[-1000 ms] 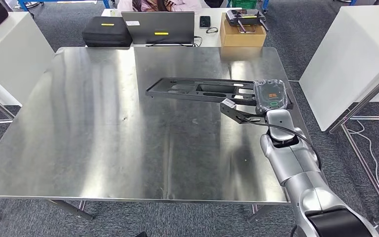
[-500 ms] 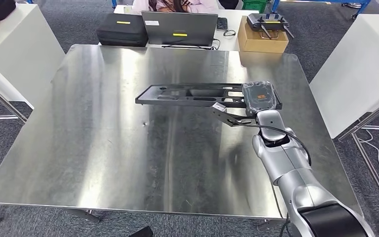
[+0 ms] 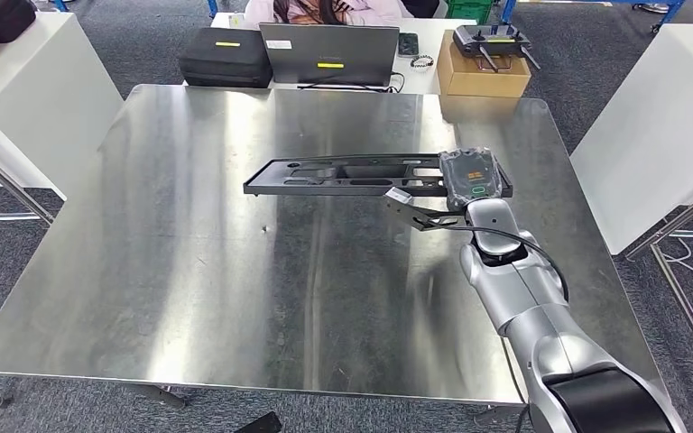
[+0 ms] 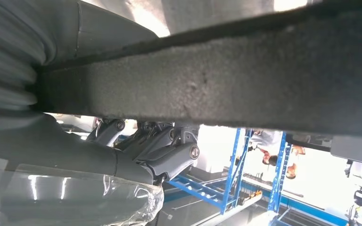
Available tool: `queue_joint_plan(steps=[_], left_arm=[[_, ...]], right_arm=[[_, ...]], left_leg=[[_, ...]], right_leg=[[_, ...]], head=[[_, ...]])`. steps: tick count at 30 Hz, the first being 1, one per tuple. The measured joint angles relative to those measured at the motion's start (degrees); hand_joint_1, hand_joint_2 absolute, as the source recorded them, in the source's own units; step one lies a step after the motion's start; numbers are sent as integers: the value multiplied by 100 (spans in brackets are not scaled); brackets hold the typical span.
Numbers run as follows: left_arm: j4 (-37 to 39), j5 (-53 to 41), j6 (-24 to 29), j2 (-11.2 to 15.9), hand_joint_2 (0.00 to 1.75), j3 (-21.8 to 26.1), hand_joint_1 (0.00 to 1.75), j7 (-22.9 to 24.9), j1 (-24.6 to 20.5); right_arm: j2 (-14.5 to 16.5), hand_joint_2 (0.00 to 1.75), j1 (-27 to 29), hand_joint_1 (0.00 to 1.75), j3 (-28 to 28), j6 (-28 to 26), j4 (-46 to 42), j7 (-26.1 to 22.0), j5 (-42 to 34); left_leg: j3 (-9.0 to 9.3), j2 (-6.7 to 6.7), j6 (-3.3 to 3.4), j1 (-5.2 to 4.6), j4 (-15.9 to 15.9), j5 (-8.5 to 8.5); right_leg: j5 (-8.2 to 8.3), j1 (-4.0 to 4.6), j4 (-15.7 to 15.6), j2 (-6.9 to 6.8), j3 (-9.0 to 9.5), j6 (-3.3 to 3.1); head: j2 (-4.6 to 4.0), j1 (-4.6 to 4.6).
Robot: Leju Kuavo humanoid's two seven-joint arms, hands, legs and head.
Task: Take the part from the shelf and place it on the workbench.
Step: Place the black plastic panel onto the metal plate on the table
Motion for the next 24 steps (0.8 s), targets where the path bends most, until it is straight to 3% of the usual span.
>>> queue_joint_plan(steps=[23, 24], left_arm=[[0, 522, 294, 44, 175, 56, 0, 68, 10], [0, 526, 299, 45, 175, 56, 0, 67, 11]], right_arm=[[443, 175, 85, 175, 85, -71, 845, -222, -239], [454, 131, 86, 131, 88, -70, 869, -220, -240]], left_leg=[[-1, -1, -8, -4, 0, -7], [-1, -1, -8, -5, 0, -7]], right_leg=[[-3, -5, -1, 1, -1, -3], [-3, -5, -1, 1, -1, -3]], head=[[0, 1], [0, 1]])
